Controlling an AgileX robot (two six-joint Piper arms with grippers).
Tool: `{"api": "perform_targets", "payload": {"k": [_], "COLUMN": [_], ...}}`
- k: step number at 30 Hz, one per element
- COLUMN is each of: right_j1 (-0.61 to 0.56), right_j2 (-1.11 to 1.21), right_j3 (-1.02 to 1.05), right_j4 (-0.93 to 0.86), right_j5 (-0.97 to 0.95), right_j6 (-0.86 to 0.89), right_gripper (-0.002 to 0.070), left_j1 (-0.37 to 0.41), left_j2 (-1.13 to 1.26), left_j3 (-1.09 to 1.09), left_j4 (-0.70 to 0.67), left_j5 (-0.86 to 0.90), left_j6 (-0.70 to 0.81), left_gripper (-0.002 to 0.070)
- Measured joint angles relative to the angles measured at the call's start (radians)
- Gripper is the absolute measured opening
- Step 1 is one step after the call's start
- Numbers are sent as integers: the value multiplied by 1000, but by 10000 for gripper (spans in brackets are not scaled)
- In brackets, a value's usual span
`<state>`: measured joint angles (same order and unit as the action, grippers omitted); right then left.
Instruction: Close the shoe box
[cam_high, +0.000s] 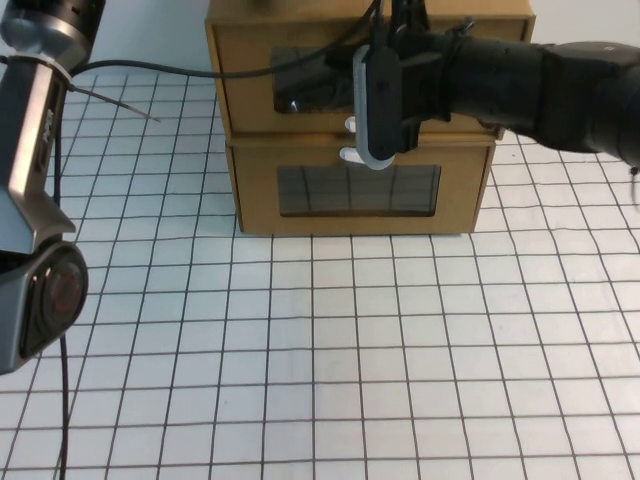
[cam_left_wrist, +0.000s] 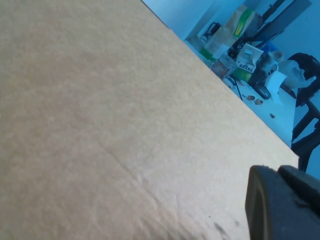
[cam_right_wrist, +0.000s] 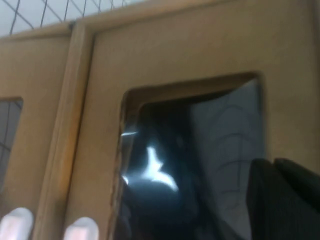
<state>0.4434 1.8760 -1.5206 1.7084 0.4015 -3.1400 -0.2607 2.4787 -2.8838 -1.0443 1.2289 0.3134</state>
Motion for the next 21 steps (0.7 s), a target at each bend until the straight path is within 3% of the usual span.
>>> {"api": "perform_targets", "payload": {"k": [9,16,21], "right_j1": [66,169,177], "right_j2": [-280,-513,-611], "right_j3": [288,297,222], "right_j4": [3,-1,17], "right_j5": [34,-58,-383], "right_j6": [31,484,746], "right_gripper": [-15,-15,-15], "left_j1": [4,4,4], "left_j2": [-10,-192,-388], "left_j3": [-51,-51,-58], "left_j4": [75,247,463], "left_j5": [26,38,42], "left_j6": [-60,-93,-132], "left_gripper": [-2,-2,-2]}}
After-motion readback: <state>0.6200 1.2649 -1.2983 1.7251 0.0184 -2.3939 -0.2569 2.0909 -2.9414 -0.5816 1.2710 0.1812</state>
